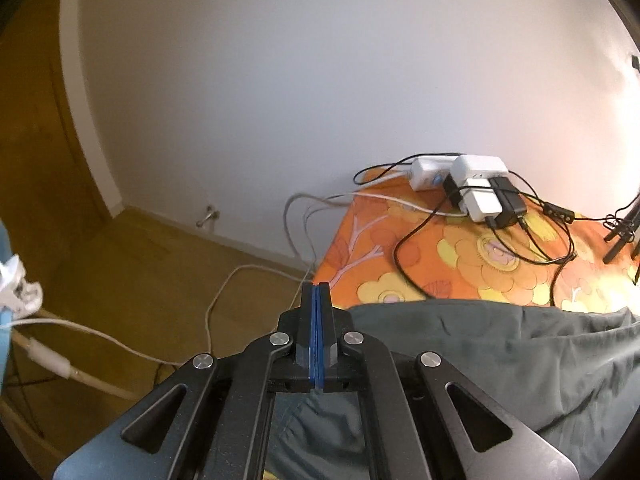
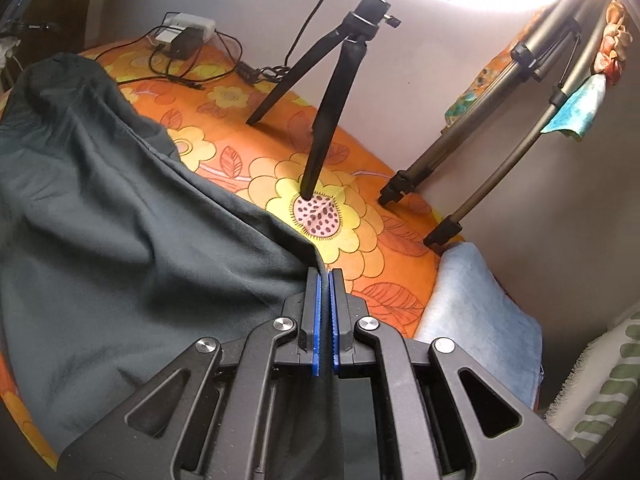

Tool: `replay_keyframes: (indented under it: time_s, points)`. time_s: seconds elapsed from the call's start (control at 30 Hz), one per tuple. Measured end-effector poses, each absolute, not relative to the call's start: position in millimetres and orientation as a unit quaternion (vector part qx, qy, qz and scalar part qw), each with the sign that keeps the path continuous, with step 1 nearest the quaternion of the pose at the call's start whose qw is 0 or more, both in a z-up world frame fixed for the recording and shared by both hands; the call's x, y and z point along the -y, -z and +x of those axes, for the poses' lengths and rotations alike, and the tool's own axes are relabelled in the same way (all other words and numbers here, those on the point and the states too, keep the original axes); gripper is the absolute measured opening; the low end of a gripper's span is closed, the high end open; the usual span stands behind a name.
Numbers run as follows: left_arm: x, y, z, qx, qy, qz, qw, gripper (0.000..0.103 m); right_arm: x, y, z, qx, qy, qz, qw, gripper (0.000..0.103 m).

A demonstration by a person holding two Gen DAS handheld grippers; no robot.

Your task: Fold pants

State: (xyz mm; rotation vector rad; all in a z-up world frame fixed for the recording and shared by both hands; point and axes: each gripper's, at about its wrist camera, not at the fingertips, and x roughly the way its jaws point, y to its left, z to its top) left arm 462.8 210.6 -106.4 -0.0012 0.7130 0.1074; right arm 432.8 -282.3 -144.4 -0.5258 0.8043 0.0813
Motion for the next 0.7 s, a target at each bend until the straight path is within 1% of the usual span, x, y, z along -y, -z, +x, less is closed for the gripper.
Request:
replay_keyframes:
  time_s: [0.13, 0.2, 0.23, 0.27, 0.3, 0.33, 0.5, 0.6, 0.63, 0.67, 0.7]
  points:
    - [-209.8, 115.3, 468.9, -0.369, -0.037, -0.013, 0.929, 0.0, 278.1, 154.4, 434.6, -0.401, -0.047, -0.264, 0.876, 0.003]
    - [-212.9, 121.8, 470.9, -0.382, -0.022, -0.032, 0.923, 0.005, 277.5, 158.3, 435.1, -0.405, -0.049, -0.263, 0.874, 0.003]
    - [-213.8, 125.5, 471.7, -0.388, -0.016, -0.038, 0.921, 0.019, 277.3, 159.8, 435.5, -0.407, -0.051, -0.262, 0.874, 0.003]
    - [-214.4, 129.2, 473.1, -0.398, -0.014, -0.042, 0.916, 0.046, 277.2, 160.5, 435.7, -0.407, -0.051, -0.262, 0.873, 0.003]
    - [-215.1, 135.4, 476.1, -0.413, -0.013, -0.046, 0.909, 0.056, 277.2, 160.9, 436.1, -0.408, -0.051, -0.262, 0.873, 0.003]
    - [-212.8, 138.8, 478.0, -0.419, -0.013, -0.044, 0.907, 0.059, 277.2, 161.2, 436.5, -0.409, -0.051, -0.261, 0.873, 0.003]
    - [-195.1, 166.3, 491.2, -0.453, -0.036, 0.012, 0.891, 0.059, 275.6, 162.8, 438.5, -0.413, -0.053, -0.258, 0.872, 0.003]
    - [-186.7, 179.2, 492.1, -0.455, -0.053, 0.041, 0.888, 0.059, 274.7, 163.0, 437.8, -0.412, -0.054, -0.262, 0.871, 0.003]
    - [-184.7, 179.4, 490.2, -0.447, -0.054, 0.046, 0.892, 0.047, 274.6, 162.7, 437.6, -0.412, -0.054, -0.263, 0.871, 0.003]
    - [-183.1, 179.3, 488.0, -0.442, -0.055, 0.05, 0.894, 0.023, 274.6, 162.3, 437.5, -0.412, -0.054, -0.263, 0.871, 0.003]
    - [-182.6, 179.9, 486.2, -0.442, -0.057, 0.054, 0.894, 0.017, 274.8, 161.6, 437.3, -0.412, -0.054, -0.262, 0.871, 0.003]
